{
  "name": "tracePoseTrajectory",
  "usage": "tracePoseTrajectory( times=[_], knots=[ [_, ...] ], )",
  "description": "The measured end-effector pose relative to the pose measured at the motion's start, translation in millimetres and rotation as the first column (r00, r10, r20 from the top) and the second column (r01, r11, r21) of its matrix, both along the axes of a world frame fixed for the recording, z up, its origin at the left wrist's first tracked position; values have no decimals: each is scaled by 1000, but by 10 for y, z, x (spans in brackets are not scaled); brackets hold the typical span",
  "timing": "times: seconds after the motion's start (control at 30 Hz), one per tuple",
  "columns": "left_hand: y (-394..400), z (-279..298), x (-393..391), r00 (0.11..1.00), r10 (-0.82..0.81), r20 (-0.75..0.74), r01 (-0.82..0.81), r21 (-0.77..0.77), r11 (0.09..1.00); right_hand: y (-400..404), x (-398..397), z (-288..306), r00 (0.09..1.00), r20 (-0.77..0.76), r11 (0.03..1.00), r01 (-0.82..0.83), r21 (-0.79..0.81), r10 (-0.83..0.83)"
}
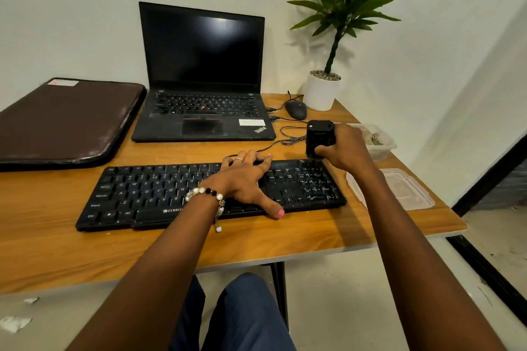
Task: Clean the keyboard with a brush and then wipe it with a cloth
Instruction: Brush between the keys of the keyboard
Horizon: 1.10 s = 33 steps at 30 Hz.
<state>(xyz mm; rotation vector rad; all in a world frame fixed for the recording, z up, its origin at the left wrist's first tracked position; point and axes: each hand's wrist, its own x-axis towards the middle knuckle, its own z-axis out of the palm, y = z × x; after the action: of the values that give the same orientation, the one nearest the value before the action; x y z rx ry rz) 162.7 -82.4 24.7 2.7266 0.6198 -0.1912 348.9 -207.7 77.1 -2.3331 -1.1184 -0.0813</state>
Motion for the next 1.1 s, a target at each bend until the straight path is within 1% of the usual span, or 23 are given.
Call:
tracePoseTrajectory(
  times=[0.1, 0.13, 0.17, 0.23, 0.3, 0.33, 0.4, 0.43, 0.47, 0.57, 0.7, 0.83, 0.87, 1.0, 1.1],
  knots=[
    [12, -9, 3, 1000, 8, 0, -8, -16, 1000, -26, -16, -27, 983, -181, 996, -28, 81, 43],
    [12, -13, 3, 1000, 10, -2, -10, -20, 1000, -43, 0, -48, 980, -197, 997, -22, 73, 36],
    [10, -11, 4, 1000, 10, -3, -10, -21, 1000, -55, 24, -63, 985, -171, 999, -4, 51, 13],
    [-1, -8, 2, 1000, 10, -3, -10, -18, 1000, -68, 57, -60, 998, -45, 999, 37, -2, -37],
    [-18, -5, -1, 1000, 10, 1, -10, -15, 1000, -53, 67, -47, 998, 28, 998, 54, 15, -54],
    [-24, -3, -1, 1000, 8, 2, -8, -14, 1000, -36, 62, -49, 998, 5, 996, 66, 57, -66],
    [-20, 2, -2, 1000, 9, 4, -9, -17, 1000, 6, 28, -61, 986, -138, 979, 115, 167, -92],
    [-17, 1, -3, 1000, 10, 4, -10, -19, 1000, 35, 16, -83, 975, -195, 967, 151, 205, -111],
    [-17, 0, -5, 1000, 10, 5, -10, -20, 1000, 62, -2, -105, 967, -219, 960, 181, 212, -134],
    [-16, 3, -7, 1000, 10, 8, -9, -18, 1000, 114, -70, -169, 968, -189, 964, 197, 179, -163],
    [-20, -7, -3, 1000, 14, 7, -14, -9, 1000, 95, -85, -156, 985, -63, 986, 161, 41, -159],
    [-44, -2, -2, 1000, 16, 13, -17, 4, 1000, 63, 49, -42, 985, -37, 984, 168, -55, -170],
    [-49, 8, -5, 1000, 19, 14, -19, 7, 1000, 60, 61, -15, 982, -38, 982, 183, -40, -184],
    [-45, 17, -6, 1000, 20, 16, -20, -6, 1000, 79, 48, -47, 976, -74, 968, 215, 126, -207],
    [-57, 31, -11, 1000, 16, 15, -16, -6, 1000, 87, 44, -179, 975, -93, 968, 213, 132, -202]
  ],
)
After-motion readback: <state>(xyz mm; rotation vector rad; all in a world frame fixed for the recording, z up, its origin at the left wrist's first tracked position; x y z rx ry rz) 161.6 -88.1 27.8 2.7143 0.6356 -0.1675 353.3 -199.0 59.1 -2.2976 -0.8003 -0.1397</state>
